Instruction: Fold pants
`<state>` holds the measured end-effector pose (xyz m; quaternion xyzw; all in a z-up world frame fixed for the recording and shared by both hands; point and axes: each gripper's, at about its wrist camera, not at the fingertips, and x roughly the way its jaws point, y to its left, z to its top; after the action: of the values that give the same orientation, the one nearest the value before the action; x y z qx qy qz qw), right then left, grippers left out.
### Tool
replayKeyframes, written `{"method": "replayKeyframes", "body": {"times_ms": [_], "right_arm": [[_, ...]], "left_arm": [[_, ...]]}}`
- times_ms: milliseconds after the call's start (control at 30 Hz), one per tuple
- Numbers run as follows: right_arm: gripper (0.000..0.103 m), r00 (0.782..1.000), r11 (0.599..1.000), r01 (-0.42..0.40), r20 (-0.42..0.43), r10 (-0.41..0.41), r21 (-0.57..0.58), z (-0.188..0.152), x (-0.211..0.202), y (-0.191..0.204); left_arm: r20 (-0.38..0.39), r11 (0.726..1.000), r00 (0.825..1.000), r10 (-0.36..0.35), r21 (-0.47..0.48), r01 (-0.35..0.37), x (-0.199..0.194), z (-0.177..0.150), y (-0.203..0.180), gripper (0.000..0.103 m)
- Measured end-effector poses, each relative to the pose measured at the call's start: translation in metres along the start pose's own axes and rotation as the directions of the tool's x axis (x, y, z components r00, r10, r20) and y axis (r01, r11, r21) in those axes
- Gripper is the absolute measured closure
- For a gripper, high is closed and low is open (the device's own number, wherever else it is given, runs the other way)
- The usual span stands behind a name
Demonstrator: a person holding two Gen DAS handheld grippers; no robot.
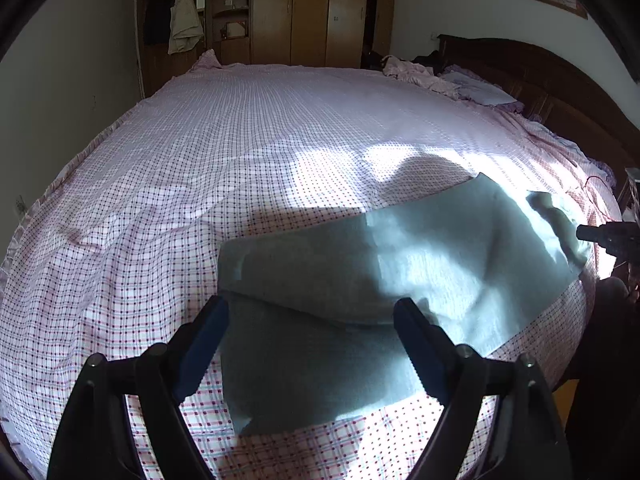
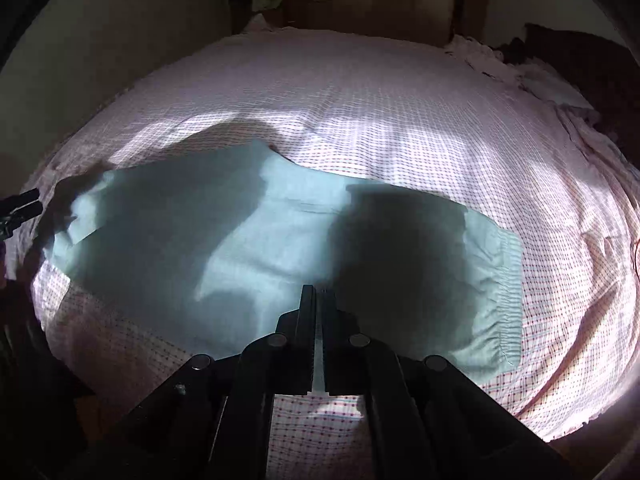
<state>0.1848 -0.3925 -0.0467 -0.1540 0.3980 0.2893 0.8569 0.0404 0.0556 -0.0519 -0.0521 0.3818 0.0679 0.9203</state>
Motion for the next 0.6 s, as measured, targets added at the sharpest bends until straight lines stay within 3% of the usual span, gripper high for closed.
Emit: {"method": "replayKeyframes", "body": {"times_ms": [133, 600], "right_arm": [[0.103, 1.000, 0.996, -0.019, -0.024, 0.017, -0.089, 0.001, 0.012, 0.031], [0.103, 0.996, 0.989, -0.083, 0.034, 0.088, -0.120, 0.006, 0.008, 0.063]], "left_arm": [[-0.024, 0.999, 1.000, -0.004, -0.037, 0.004, 0.005, -0.003, 0.007, 0.015], [-0.042, 0.999, 0.999, -0.004, -0.048, 0.002, 0.007, -0.007, 0.010, 0.015]]}}
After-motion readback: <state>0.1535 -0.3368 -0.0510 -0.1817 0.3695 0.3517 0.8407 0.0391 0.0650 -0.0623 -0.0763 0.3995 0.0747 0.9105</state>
